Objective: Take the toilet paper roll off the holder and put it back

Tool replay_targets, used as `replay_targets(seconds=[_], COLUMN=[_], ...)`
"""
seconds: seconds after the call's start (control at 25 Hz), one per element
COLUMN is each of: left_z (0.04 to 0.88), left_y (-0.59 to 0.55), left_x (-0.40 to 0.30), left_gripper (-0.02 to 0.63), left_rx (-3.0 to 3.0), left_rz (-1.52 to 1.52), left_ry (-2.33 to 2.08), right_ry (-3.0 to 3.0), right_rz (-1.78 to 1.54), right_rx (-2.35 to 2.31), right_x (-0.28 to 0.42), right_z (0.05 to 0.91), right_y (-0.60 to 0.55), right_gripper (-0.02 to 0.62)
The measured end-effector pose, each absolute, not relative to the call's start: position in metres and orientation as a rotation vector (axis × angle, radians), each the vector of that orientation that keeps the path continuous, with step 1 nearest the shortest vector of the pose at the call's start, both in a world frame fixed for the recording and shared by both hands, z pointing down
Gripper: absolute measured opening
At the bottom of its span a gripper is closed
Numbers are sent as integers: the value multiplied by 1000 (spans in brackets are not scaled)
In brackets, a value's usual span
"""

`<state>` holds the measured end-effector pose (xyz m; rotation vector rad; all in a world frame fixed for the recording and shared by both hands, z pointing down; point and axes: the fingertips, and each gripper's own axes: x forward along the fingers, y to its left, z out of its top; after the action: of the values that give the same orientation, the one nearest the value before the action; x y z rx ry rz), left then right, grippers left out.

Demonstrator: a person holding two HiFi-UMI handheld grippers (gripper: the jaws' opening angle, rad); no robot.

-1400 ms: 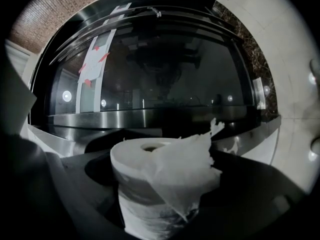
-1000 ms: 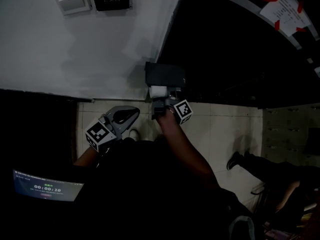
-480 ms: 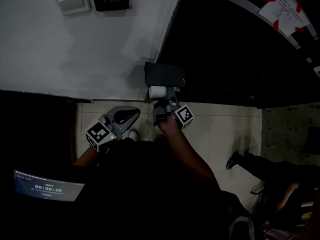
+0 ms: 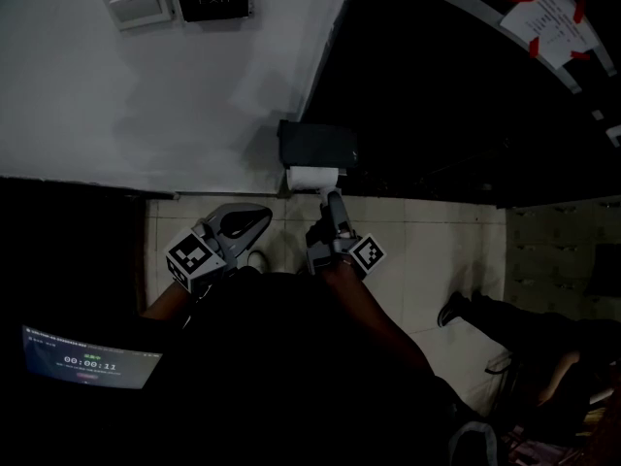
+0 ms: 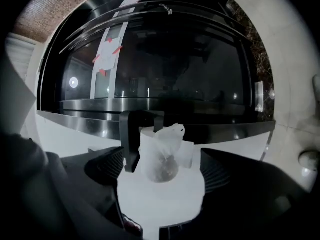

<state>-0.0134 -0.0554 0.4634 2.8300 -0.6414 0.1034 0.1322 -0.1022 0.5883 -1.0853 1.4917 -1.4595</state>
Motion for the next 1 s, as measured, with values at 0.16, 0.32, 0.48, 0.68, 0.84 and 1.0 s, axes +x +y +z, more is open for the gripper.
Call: replay_targets(seconds=[0.16,0.32,0.48,0.68,0.84,1.0], left_z=[464,463,462,462,462,462], left_y=[-55,-54,-56,-55,-57,-59], left_x=[-11,-7,-8,-8,-9,-11], left_gripper=[0,0,0,0,0,0], left_rx=[2834,2837,2840,2839,2839,2838], left_rz=[106,105,103,105,104,103], left_ry=[-634,-623,-617,-617,-616,-612], right_ry=[1472,1510,1691,1949,2069,2352], right_rz=[-1473,-1495,-1411,-1219,-1123,-920], right_rx=[-1065,-1047,-1053,-1040,-1033,-1147], right_x=[133,125,117,108,100,91], right_z=[586,583,563,520,496,486], right_y=[-90,-83,-85,-93,-95,-92], right_gripper=[472,472,472,472,472,472])
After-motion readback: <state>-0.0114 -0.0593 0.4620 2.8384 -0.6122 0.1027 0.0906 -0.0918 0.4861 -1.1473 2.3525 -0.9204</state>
